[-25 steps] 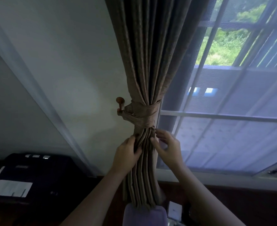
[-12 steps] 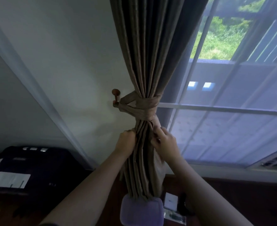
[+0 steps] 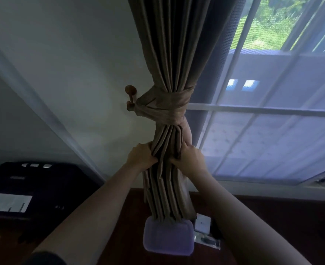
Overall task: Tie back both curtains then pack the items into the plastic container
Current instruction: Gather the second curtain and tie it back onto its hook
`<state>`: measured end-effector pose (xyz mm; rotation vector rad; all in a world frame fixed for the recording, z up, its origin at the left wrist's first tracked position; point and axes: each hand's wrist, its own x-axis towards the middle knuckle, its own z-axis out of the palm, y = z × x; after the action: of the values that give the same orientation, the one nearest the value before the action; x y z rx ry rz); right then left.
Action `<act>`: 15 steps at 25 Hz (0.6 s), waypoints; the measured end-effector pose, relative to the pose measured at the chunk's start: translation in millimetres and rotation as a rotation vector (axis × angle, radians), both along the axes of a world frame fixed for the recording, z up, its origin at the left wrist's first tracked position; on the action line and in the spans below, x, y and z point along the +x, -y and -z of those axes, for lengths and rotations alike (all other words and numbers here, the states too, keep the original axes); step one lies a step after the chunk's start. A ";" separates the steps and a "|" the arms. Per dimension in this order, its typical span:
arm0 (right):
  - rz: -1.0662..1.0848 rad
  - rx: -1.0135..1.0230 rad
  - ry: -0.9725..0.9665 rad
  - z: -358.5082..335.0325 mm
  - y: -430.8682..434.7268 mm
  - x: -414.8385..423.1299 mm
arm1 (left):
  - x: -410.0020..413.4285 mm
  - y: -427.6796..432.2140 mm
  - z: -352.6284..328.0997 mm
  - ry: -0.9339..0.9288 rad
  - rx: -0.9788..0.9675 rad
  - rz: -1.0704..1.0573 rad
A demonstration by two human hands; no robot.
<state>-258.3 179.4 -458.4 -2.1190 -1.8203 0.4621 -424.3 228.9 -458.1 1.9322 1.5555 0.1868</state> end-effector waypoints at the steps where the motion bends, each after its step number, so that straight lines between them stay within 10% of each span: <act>1: -0.001 -0.036 -0.029 12.2 2.2 -1.8 | 0.2 2.2 8.7 0.036 -0.029 -0.004; 9: 0.097 -0.183 -0.204 94.1 -0.9 -14.7 | -12.1 5.5 97.0 -0.024 -0.075 -0.108; 15: 0.143 -0.001 0.071 115.0 3.8 34.6 | -40.1 -11.4 115.7 -0.172 0.223 -0.172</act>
<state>-223.7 175.6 -573.3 -2.2742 -1.6899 0.3568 -464.5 240.3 -573.9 2.0267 1.8863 0.2839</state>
